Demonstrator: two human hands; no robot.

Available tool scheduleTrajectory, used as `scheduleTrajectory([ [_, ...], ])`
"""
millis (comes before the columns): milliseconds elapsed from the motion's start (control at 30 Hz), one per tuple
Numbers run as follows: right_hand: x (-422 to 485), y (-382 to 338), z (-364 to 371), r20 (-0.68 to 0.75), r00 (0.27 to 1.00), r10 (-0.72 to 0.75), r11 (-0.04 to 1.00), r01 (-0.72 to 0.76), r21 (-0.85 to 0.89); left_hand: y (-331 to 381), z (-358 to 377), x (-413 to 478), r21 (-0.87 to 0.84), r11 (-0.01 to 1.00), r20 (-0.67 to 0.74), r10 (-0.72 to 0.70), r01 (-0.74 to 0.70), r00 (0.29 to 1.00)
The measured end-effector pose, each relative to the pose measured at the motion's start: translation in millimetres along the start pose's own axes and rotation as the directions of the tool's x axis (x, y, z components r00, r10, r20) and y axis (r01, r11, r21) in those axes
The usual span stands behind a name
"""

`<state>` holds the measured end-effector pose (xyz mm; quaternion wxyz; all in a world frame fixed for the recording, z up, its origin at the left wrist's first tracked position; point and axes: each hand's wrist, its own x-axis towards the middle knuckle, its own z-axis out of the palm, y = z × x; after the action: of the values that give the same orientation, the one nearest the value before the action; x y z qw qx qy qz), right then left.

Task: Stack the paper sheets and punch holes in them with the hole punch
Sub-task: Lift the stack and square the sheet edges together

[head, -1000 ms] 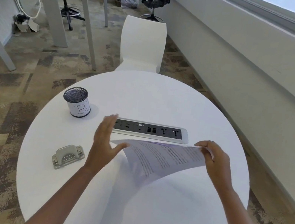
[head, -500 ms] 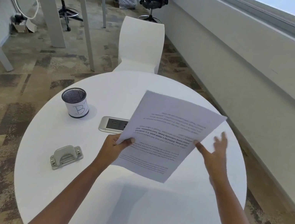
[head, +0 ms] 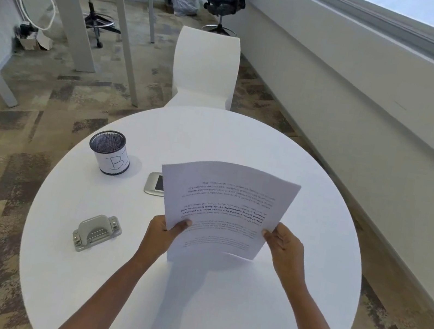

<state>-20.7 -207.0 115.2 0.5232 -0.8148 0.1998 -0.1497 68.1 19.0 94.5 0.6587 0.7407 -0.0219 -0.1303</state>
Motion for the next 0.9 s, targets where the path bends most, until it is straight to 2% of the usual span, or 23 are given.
scheduleTrajectory([
  [133,-5.9,4.4,1.7,-0.017,1.0,0.008,0.999,-0.008,0.035,-3.3,0.4,-1.4,-0.039,0.999,-0.003,0.019,-0.02,1.0],
  [333,-5.9,8.7,4.3,0.029,0.995,0.091,0.995,-0.091,0.027,-4.8,0.2,-3.5,-0.033,0.999,0.01,0.01,-0.01,1.0],
  [400,-4.0,6.4,1.9,-0.005,0.997,0.079,0.996,-0.079,0.038,2.6,-0.4,-2.2,-0.048,0.997,-0.008,0.054,-0.054,0.999],
  [500,1.4,-0.2,-5.3,-0.047,0.998,0.034,0.999,-0.035,-0.007,21.3,-4.7,3.9,-0.121,0.972,-0.066,0.197,-0.204,0.978],
  [567,5.3,-7.4,-12.4,-0.077,0.996,-0.043,0.996,0.037,-0.08,36.3,-9.4,7.6,-0.025,0.951,-0.129,0.302,-0.308,0.944],
  [667,10.6,-23.3,-22.7,-0.095,0.978,-0.186,0.969,0.166,-0.184,54.2,-17.6,11.3,0.283,0.846,-0.144,0.504,-0.452,0.852],
  [767,14.9,-36.8,-30.8,-0.093,0.944,-0.315,0.913,0.275,-0.3,69.1,-20.4,8.6,0.527,0.653,-0.048,0.662,-0.544,0.748],
  [900,16.5,-48.9,-36.0,-0.04,0.906,-0.421,0.826,0.364,-0.43,76.3,-17.3,1.4,0.66,0.488,0.092,0.702,-0.571,0.707],
])
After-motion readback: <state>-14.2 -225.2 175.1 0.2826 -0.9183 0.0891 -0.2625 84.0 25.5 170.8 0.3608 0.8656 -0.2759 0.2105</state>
